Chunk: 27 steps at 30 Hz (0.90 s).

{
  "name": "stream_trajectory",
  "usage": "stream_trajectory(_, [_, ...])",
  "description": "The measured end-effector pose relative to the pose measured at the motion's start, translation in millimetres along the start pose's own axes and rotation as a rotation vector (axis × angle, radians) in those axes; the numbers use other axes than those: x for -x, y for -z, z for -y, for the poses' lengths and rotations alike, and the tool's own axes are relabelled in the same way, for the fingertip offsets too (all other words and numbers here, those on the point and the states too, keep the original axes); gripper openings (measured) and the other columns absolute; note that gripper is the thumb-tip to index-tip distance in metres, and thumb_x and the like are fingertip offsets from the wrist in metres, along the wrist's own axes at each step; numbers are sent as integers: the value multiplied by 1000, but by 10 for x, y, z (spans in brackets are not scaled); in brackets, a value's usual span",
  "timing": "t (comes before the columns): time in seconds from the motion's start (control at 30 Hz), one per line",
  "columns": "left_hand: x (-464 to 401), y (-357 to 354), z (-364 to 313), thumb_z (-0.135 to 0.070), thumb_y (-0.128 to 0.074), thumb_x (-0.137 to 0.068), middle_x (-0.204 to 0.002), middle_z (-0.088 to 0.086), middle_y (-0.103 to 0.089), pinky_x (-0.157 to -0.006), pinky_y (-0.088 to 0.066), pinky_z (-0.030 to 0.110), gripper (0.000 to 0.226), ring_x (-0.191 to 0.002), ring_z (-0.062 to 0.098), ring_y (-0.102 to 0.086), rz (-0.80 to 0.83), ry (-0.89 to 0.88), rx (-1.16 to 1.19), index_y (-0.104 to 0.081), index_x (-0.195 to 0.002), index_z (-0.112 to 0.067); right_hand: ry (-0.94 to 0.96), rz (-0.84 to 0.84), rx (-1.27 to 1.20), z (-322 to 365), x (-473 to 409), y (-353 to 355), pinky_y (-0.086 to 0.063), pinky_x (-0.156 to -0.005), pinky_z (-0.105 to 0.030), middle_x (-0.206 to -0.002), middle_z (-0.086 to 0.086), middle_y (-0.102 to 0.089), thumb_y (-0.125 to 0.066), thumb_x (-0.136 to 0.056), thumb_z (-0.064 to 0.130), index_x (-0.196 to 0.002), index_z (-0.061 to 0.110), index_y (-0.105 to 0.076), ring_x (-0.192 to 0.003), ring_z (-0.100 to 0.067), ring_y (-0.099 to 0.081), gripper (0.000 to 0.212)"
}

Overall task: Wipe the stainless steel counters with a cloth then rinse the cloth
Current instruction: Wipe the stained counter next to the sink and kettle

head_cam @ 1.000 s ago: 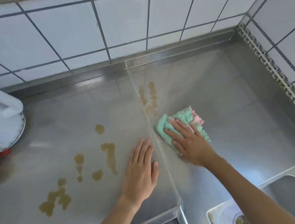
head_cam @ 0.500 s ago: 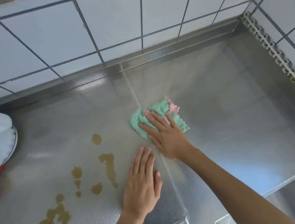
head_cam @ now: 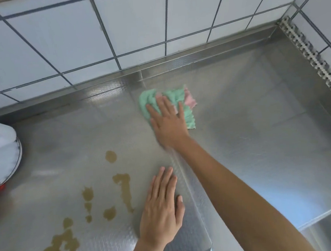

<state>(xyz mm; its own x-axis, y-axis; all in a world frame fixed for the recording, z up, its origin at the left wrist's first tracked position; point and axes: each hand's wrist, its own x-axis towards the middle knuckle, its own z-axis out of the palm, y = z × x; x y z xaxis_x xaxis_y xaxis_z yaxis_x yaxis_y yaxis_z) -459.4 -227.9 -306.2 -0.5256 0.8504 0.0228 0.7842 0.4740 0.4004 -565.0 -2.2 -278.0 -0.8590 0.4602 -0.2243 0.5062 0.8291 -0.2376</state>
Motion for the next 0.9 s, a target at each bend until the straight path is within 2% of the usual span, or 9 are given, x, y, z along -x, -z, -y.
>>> stream_trajectory(0.1, [5, 5, -2, -29, -49, -104, -171, 8, -30, -126, -32, 49, 52, -162, 24, -17, -10, -1, -18, -47, -152, -7, 271, 34, -9, -124, 731, -88, 0, -127, -52, -171, 2, -14, -30, -109, 40, -159, 36, -31, -159, -18, -8, 50])
stream_trajectory(0.17, [16, -16, -5, -30, -47, -105, -171, 8, -29, -127, -30, 48, 53, -162, 24, -17, -15, -7, -14, -46, -153, -7, 304, 76, -28, -521, 1175, -71, 0, -128, -49, -171, 6, -12, -26, -108, 41, -159, 37, -31, -159, -15, -7, 51])
stream_trajectory(0.3, [-11, -44, 8, -30, -44, -105, -169, 8, -33, -129, -25, 45, 52, -162, 24, -18, -38, -22, 12, -46, -152, -8, -50, 49, -57, -1164, 1633, 58, 3, -126, -44, -171, 12, -3, -25, -109, 44, -156, 46, -16, -158, -9, 0, 48])
stream_trajectory(0.47, [1, 7, 8, -22, -47, -104, -158, 11, -49, -130, -22, 40, 46, -156, 28, -34, -63, -87, 41, -53, -145, -4, -376, 23, -90, -590, 1360, -40, 5, -124, -58, -173, 4, 5, -27, -111, 38, -162, 39, -15, -159, -17, 6, 53])
stream_trajectory(0.6, [239, 84, 48, -15, -49, -100, -153, 9, -53, -130, -24, 39, 43, -152, 24, -38, -35, -180, 89, -57, -142, -8, -154, 45, -45, 10, 1571, -336, 5, -125, -56, -173, 1, 5, -26, -110, 38, -162, 39, -15, -159, -18, 8, 53])
stream_trajectory(0.7, [695, 178, 155, -16, -50, -99, -153, 3, -52, -128, -27, 38, 43, -152, 21, -37, 30, -268, 112, -57, -142, -13, 16, 12, -58, 151, 2193, -492, 0, -126, -50, -171, 0, -11, -30, -109, 36, -159, 36, -30, -159, -20, -6, 50])
stream_trajectory(0.77, [1056, 236, 276, -16, -53, -100, -152, 1, -51, -126, -29, 38, 38, -152, 19, -35, 60, -336, 120, -59, -137, -14, 131, 27, -57, 43, 2670, -537, -5, -127, -49, -171, 0, -18, -29, -108, 39, -158, 34, -34, -159, -21, -12, 50])
stream_trajectory(0.83, [1381, 304, 440, -17, -55, -102, -153, 0, -51, -127, -29, 37, 33, -154, 17, -33, 57, -317, 140, -61, -134, -15, 218, 88, 5, -235, 3022, -541, -4, -127, -47, -172, 3, -15, -26, -110, 42, -161, 38, -24, -159, -18, -9, 51])
stream_trajectory(0.9, [1618, 393, 633, -19, -54, -104, -156, -2, -49, -128, -27, 35, 32, -156, 14, -30, 26, -241, 159, -62, -135, -16, 160, 110, 40, -488, 3133, -457, -8, -127, -47, -171, 5, -15, -24, -108, 46, -160, 42, -19, -159, -15, -6, 52])
